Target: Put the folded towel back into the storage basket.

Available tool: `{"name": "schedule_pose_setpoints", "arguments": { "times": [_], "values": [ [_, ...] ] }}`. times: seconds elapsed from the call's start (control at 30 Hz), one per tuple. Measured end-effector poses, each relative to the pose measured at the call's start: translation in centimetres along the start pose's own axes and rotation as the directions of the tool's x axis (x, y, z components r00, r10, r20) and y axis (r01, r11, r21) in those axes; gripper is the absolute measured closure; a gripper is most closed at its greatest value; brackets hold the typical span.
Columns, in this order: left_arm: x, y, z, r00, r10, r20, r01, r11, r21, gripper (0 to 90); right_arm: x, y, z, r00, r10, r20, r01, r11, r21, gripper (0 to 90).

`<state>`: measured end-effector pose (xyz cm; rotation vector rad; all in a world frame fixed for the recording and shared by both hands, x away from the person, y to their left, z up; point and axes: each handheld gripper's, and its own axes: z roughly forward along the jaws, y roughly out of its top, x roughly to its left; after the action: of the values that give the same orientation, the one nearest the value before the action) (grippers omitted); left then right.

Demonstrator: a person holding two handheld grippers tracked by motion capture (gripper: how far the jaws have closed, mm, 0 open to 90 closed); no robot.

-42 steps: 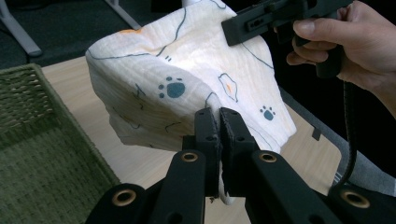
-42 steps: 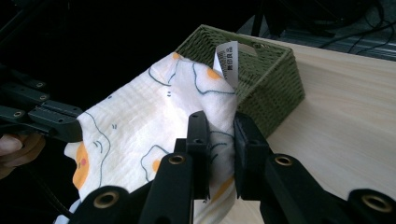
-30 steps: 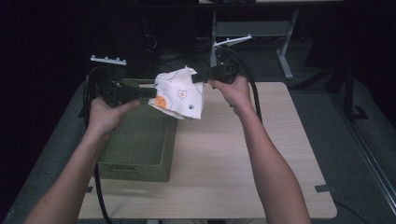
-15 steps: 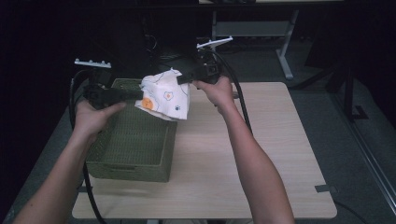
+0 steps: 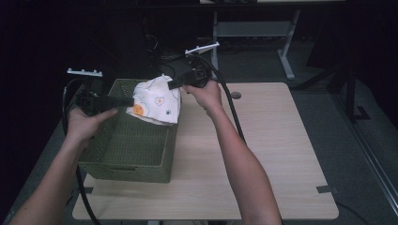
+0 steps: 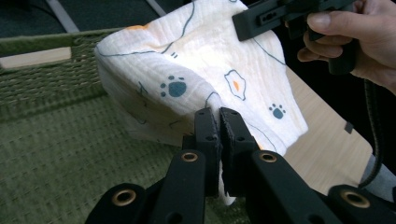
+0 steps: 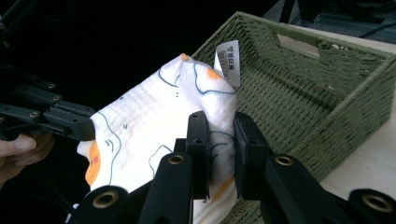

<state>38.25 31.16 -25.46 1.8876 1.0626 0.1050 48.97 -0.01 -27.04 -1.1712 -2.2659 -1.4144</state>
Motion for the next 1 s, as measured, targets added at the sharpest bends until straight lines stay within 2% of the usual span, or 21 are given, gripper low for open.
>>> {"name": "schedule_pose_setpoints", "arguments": {
  "times": [0.43,0.63,0.8,0.9,1.0],
  "values": [
    [2.1,-1.4,-0.3,0.9993,-0.026,-0.026,0.026,0.9994,0.021,87.3,0.0,-0.1,3.1,0.9999,0.002,-0.017,-0.001,1.000,0.029,77.8],
    [3.2,-2.3,0.1,0.9984,-0.035,-0.045,0.037,0.9980,0.051,87.2,-0.1,-0.3,4.6,0.9997,0.014,-0.021,-0.014,0.999,0.042,77.6],
    [3.5,-2.5,-0.1,0.9976,-0.024,-0.065,0.028,0.9972,0.070,87.2,-0.2,-0.5,5.7,0.9994,0.022,-0.025,-0.021,0.998,0.055,77.4],
    [3.8,-2.8,-0.2,0.9974,-0.031,-0.066,0.036,0.9968,0.072,87.1,-0.1,-0.6,6.2,0.9992,0.027,-0.030,-0.025,0.998,0.055,77.4],
    [4.3,-3.3,-0.1,0.9958,-0.038,-0.084,0.046,0.9946,0.093,87.0,-0.1,-0.7,6.8,0.9991,0.026,-0.032,-0.024,0.998,0.063,77.3]
  ]
}}
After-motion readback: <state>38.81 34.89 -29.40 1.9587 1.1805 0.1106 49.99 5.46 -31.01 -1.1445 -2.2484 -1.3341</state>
